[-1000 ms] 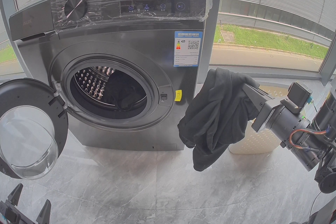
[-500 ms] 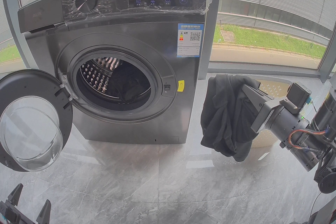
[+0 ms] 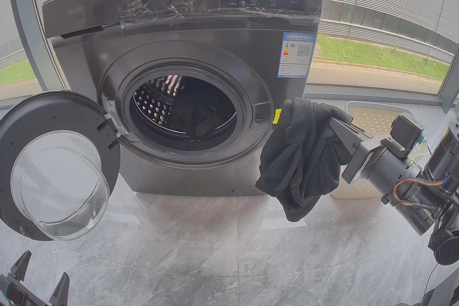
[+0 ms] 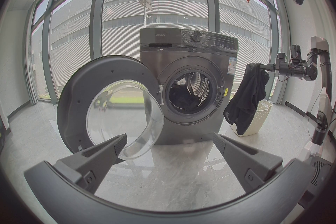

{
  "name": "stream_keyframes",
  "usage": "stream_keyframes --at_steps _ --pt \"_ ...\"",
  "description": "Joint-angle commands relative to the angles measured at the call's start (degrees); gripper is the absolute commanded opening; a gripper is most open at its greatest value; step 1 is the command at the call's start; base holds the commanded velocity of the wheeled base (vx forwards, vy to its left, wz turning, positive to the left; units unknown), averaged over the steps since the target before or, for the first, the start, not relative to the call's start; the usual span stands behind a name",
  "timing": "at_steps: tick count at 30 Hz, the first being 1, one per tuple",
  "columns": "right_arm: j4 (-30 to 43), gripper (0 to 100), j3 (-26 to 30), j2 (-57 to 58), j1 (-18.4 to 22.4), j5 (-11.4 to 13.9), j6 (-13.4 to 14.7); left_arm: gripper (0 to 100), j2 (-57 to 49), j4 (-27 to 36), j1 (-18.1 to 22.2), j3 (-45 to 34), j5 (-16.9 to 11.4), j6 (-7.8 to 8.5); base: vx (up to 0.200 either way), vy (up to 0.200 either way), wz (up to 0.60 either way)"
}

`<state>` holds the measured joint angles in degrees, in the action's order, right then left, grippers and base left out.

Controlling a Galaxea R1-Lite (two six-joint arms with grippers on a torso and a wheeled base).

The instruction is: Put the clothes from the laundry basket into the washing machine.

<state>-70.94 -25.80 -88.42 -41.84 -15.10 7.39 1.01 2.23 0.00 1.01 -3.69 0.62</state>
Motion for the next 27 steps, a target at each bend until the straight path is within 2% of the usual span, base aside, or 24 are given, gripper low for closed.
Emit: stream_keyframes --at_steps 1,3,7,27 --pt "0.0 0 0.3 -0.1 -0.1 0.1 0.0 100 -1.0 0.0 0.0 -0.9 0.0 -0.01 0.0 0.2 0.0" --pt "0.0 0 0.7 -0.1 -0.2 0.4 0.0 100 -1.0 0.0 0.0 -0.9 0.1 -0.01 0.0 0.2 0.0" --pt "0.0 0 1.4 -0.1 -0.3 1.1 0.0 100 -1.0 0.0 0.0 -0.9 0.1 -0.01 0.0 0.0 0.0" --pt "0.0 0 1.5 -0.2 -0.3 1.2 0.0 100 -1.0 0.0 0.1 -0.9 0.1 0.08 0.0 0.0 0.0"
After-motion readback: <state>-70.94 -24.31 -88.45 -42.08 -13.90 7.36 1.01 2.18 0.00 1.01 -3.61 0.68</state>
